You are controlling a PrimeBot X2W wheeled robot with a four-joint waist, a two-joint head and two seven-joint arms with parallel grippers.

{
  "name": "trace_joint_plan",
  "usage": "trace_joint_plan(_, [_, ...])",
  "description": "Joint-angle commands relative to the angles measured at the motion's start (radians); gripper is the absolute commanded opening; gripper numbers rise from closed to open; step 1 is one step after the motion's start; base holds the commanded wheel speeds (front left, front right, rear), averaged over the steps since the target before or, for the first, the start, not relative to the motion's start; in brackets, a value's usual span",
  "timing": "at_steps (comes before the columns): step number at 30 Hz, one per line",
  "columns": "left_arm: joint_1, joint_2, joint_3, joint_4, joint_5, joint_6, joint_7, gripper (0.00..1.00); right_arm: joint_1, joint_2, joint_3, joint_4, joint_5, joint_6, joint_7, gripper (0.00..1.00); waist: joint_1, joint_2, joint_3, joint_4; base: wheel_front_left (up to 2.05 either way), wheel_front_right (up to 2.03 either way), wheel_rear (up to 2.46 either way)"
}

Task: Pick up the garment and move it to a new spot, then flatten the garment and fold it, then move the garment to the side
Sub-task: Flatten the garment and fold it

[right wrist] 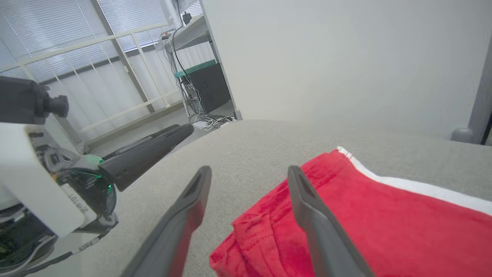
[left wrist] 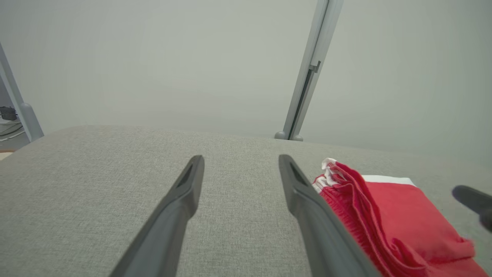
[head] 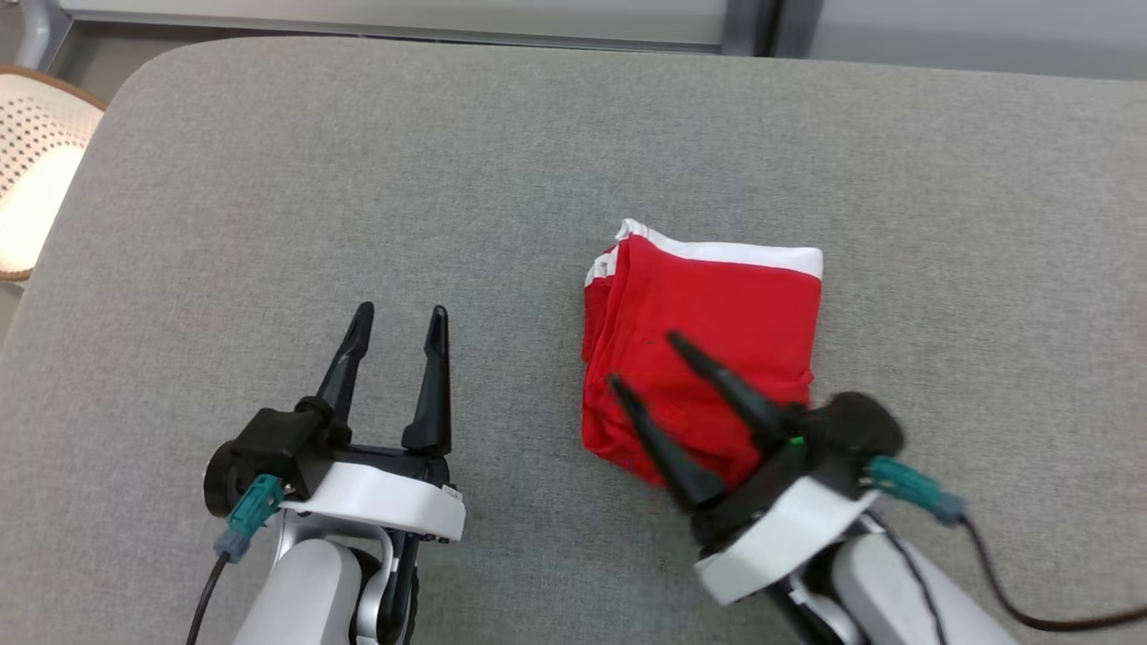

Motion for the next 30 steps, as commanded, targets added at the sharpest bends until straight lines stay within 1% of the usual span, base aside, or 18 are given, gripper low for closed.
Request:
trace_joint_plan(1, [-0.002,0.004,0.013,-0.005,0.013,0.001,-0.001,1.0,0.03,-0.023,-0.052,-0.028,-0.009,0.0,-0.034,1.0,0.0,0.0,-0.016,-0.021,0.0,0.0,0.0])
trace_joint_plan(6, [0.024,0.011,0.044,-0.005,0.035,-0.009,-0.001,1.0,0.108,-0.04,-0.25,-0.086,-0.03,0.0,-0.063,1.0,0.0,0.0,-0.044,-0.074,0.0,0.0,0.0])
trace_joint_plan(10, [0.039,0.025,0.065,-0.003,0.045,-0.007,-0.001,1.0,0.18,-0.041,-0.414,-0.115,-0.065,0.0,-0.065,1.0,0.0,0.0,-0.067,-0.119,0.0,0.0,0.0])
trace_joint_plan(11, [0.039,0.025,0.065,-0.003,0.045,-0.007,-0.001,1.0,0.18,-0.041,-0.414,-0.115,-0.065,0.0,-0.065,1.0,0.0,0.0,-0.067,-0.119,0.0,0.0,0.0])
trace_joint_plan(12, [0.046,0.026,0.071,-0.004,0.045,-0.007,-0.001,1.0,0.199,-0.041,-0.45,-0.12,-0.073,0.0,-0.063,1.0,0.0,0.0,-0.073,-0.129,0.0,0.0,0.0])
trace_joint_plan(13, [0.055,0.032,0.082,-0.007,0.044,-0.006,-0.001,1.0,0.238,-0.038,-0.522,-0.13,-0.083,0.0,-0.058,1.0,0.0,0.0,-0.084,-0.147,0.0,0.0,0.0])
trace_joint_plan(14, [0.055,0.032,0.082,-0.007,0.044,-0.006,-0.001,1.0,0.238,-0.038,-0.522,-0.13,-0.083,0.0,-0.058,1.0,0.0,0.0,-0.084,-0.147,0.0,0.0,0.0])
trace_joint_plan(16, [0.065,0.04,0.092,-0.011,0.042,-0.007,-0.001,1.0,0.27,-0.032,-0.573,-0.144,-0.095,0.0,-0.051,1.0,0.0,0.0,-0.09,-0.162,0.0,0.0,0.0])
trace_joint_plan(18, [0.079,0.049,0.101,-0.013,0.042,-0.007,-0.001,1.0,0.294,-0.025,-0.602,-0.156,-0.104,0.0,-0.041,1.0,0.0,0.0,-0.1,-0.176,0.0,0.0,0.0])
trace_joint_plan(24, [0.123,0.061,0.114,-0.01,0.039,0.004,-0.001,1.0,0.339,-0.016,-0.62,-0.181,-0.115,0.0,-0.018,1.0,0.0,0.0,-0.149,-0.195,0.0,0.0,0.0])
trace_joint_plan(30, [0.178,0.075,0.102,0.0,0.045,0.005,0.003,1.0,0.406,-0.01,-0.633,-0.214,-0.122,0.0,0.024,1.0,0.0,0.0,-0.221,-0.189,0.0,0.0,0.0])
